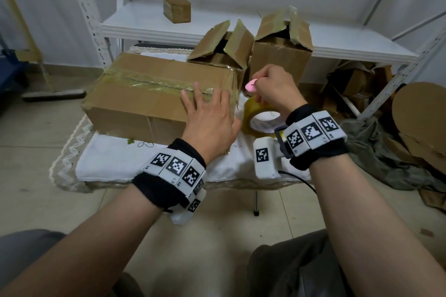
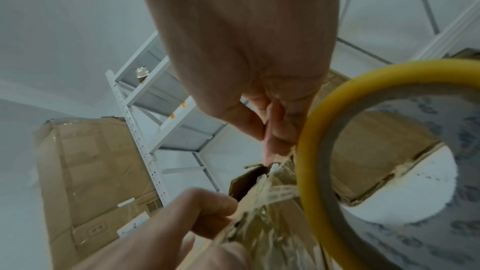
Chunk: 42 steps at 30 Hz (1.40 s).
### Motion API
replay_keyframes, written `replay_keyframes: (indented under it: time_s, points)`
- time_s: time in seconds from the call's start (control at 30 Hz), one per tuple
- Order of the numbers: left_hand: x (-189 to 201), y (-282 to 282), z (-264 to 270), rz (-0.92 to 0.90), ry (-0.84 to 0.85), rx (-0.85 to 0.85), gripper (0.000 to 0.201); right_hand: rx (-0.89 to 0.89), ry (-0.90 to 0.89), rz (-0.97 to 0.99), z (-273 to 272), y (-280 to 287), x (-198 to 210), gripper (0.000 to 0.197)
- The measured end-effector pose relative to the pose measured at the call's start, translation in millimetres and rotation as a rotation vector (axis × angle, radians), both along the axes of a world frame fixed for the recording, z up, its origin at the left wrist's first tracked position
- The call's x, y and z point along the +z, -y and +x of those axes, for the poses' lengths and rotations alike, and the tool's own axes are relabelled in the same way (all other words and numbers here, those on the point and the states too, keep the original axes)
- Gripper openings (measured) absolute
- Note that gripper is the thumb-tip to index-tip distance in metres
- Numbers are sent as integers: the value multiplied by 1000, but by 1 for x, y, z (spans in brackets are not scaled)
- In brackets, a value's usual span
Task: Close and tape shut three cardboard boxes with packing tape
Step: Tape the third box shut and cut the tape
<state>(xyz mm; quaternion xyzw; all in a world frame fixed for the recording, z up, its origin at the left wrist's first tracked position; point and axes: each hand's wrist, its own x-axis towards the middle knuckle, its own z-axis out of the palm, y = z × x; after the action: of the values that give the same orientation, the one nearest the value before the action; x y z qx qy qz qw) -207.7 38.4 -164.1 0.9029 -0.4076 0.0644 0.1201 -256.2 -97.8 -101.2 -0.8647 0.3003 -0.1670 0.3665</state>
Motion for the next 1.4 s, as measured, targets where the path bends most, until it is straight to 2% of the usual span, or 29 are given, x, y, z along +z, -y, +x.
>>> replay_keyframes:
  time_s: [0.2, 0.37, 0.57, 0.77, 0.97, 1.1, 1.27, 1.4]
  points:
    - [0, 0, 0, -9, -13, 1, 54, 1, -81, -53, 6, -5, 1, 31]
    - [-2, 1, 0, -10, -7, -2, 52, 22, -151, -106, 15, -4, -5, 34]
    - [-1, 1, -1, -17, -2, -4, 50, -53, -101, -95, 21, -2, -8, 32]
    - [-2, 0, -2, -21, 2, 0, 49, -98, -142, -139, 27, -6, -8, 30]
    - [-2, 1, -2, -37, 4, 0, 47, -84, -233, -201, 30, -12, -5, 26]
    - [-3, 1, -2, -44, 14, -1, 46, -53, -230, -156, 28, -10, -2, 26]
    - [-4, 1, -2, -48, 12, 1, 46, -37, -235, -191, 26, -12, -4, 23]
    - [-4, 1, -3, -55, 11, -3, 41, 7, -231, -125, 25, -5, 0, 22]
